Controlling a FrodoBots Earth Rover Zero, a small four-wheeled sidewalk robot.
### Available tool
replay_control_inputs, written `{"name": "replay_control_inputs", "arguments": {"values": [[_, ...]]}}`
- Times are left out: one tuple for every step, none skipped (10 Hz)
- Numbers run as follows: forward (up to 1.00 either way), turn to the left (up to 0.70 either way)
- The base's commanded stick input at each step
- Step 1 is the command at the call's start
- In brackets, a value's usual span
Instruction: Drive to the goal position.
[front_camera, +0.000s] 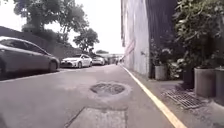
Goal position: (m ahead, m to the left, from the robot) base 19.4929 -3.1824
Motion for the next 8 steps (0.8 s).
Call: {"name": "replay_control_inputs", "arguments": {"values": [[0.45, 0.00], [0.45, 0.00], [0.45, 0.00], [0.45, 0.00], [0.45, 0.00], [0.45, 0.00], [0.45, 0.00], [0.45, 0.00]]}}
